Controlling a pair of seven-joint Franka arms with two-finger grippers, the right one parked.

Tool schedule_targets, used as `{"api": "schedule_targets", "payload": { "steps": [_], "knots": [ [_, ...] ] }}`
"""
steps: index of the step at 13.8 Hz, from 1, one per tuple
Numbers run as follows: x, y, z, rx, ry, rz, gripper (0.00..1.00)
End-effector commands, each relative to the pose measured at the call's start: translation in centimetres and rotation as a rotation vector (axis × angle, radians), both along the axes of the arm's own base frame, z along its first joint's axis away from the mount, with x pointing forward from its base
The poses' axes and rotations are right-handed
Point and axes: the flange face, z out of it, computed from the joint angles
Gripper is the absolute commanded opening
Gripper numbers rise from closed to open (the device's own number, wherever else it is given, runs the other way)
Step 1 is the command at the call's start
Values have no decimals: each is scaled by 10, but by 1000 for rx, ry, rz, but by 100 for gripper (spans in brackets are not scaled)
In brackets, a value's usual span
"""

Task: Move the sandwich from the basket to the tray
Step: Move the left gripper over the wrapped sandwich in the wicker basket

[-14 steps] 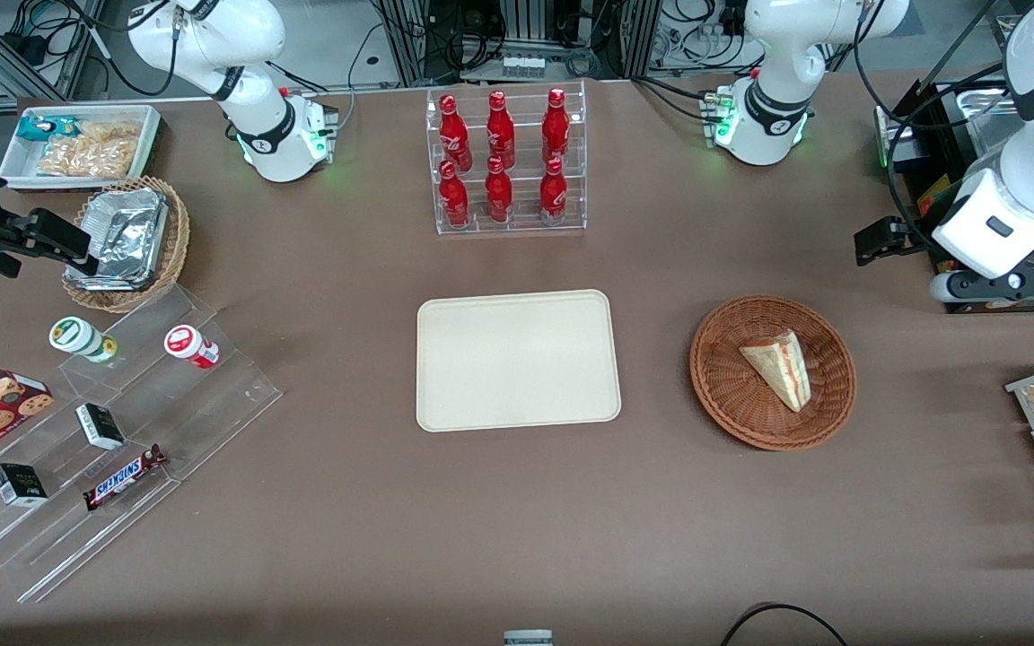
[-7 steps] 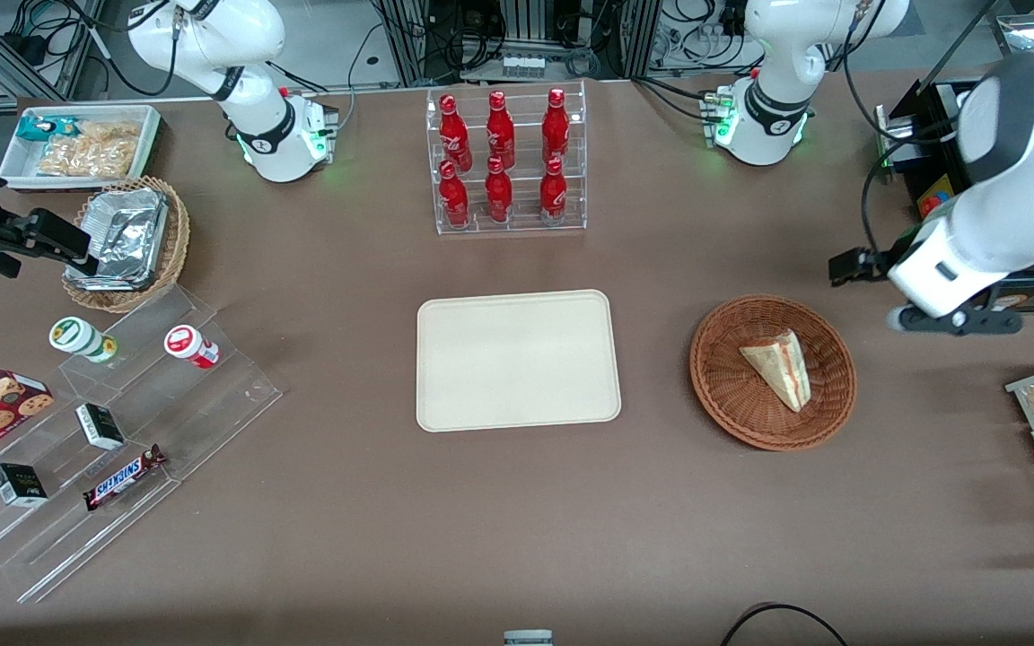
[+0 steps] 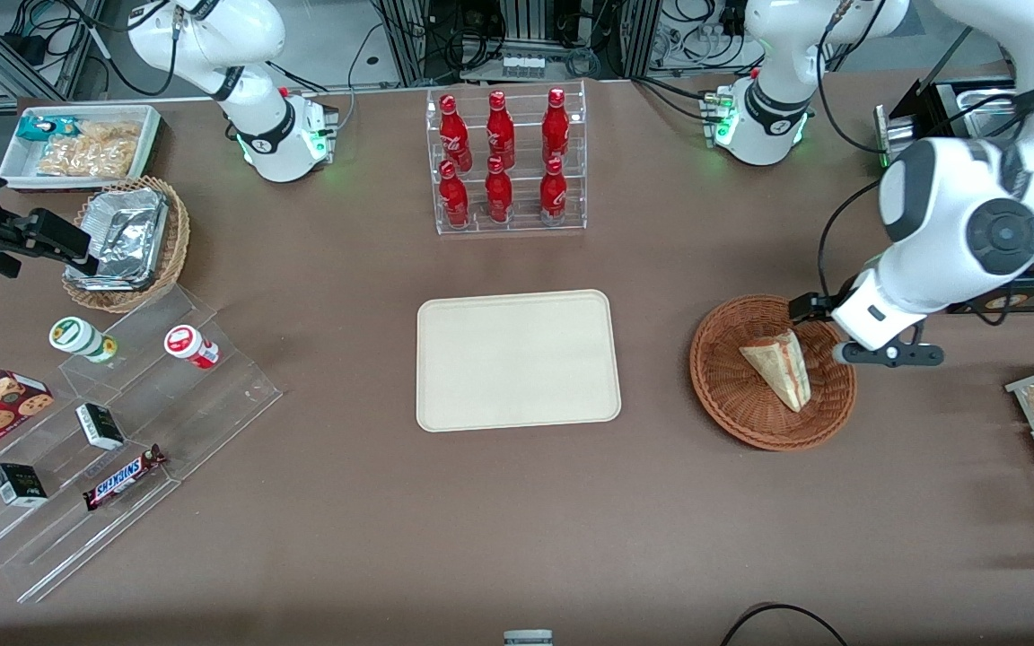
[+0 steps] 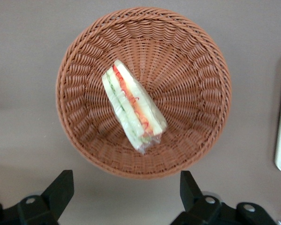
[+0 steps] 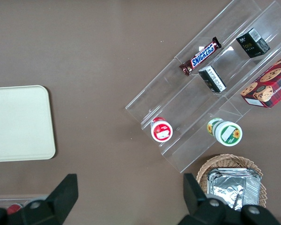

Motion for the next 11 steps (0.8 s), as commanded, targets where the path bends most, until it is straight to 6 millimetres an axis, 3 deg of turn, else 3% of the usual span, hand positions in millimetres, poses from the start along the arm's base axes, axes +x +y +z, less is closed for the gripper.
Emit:
{"api": "schedule_targets", "payload": {
  "steps": [1, 5, 8, 11],
  "knots": [
    [-20, 2, -31, -1, -65, -1, 100],
    [-20, 2, -53, 5, -81, 147, 100],
    [-19, 1, -69, 14, -98, 379, 100],
    [-19, -12, -83, 21, -106, 611, 100]
  ]
}}
